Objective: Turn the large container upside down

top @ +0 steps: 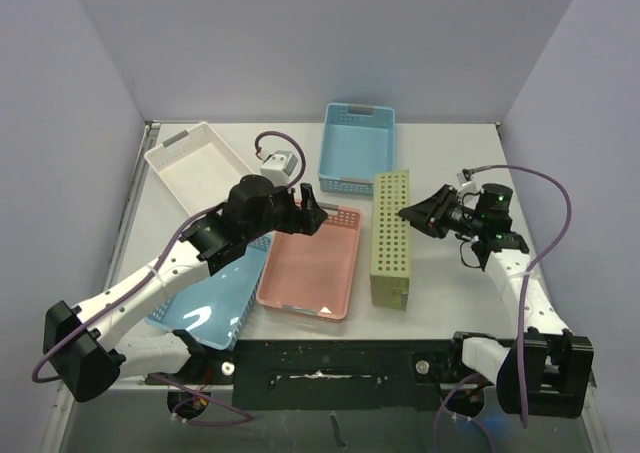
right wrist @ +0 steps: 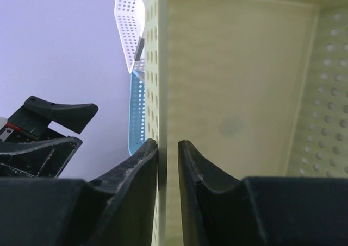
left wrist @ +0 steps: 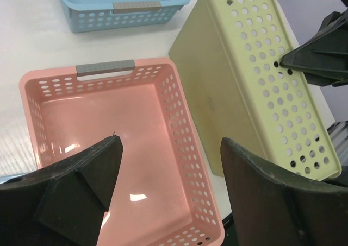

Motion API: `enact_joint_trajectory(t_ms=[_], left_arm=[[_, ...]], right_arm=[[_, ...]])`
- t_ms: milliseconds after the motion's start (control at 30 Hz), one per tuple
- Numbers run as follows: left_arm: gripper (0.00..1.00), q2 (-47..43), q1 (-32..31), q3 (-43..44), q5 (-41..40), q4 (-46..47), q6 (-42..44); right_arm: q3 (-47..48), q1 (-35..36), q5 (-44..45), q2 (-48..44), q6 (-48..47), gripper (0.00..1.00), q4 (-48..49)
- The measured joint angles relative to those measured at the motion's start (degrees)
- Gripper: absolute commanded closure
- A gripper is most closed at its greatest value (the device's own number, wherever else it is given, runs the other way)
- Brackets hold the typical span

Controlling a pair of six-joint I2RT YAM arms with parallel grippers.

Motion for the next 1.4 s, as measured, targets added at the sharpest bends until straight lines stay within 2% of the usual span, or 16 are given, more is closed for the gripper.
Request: enact_joint_trajectory(t_ms=[67,233,333,533,733,1033,1300,1400], left_arm=[[0.27,0.92,0.0,0.11,0.68,0.07,0.26],[0.27,2.47,0.0,0.11,2.56,0.11,0.31],[0.27,2.58,-0.02,0.11,3.5,0.2,0.07],[0.28,2.6,-0.42,0.11,4.74,0.52,-0.98],[0.28,2.78,-1.44,0.11,5.01,0.52,-1.4],[0.28,6.62,-3.02,2.84,5.62,0.39,-1.4],[0.28,10.12,-6.99,5.38,6.16,0.55,-1.36],[0.28,10.73,-7.82,5.99,6.45,0.46,-1.31]], right_arm=[[-0.2,-2.38,-1.22,-0.11,-1.77,0.71,-1.81],[-0.52,-8.28,-3.61,-0.72,-7.43,0.38,-6.78],[-1.84,-12.02,-4.79,-1.33,-10.91,0.29,-9.77],[-1.81,-19.56,-6.54,-2.86,-18.38,0.26,-17.4],[-0.85,-21.77,-4.81,-4.52,-22.01,0.24,-21.75],[0.98,-24.17,-0.37,-6.49,-22.51,0.23,-24.26],[1.07,-33.62,1.79,-6.62,-19.54,0.23,-23.12],[1.81,-36.65,6.16,-5.86,-19.39,0.22,-23.39]])
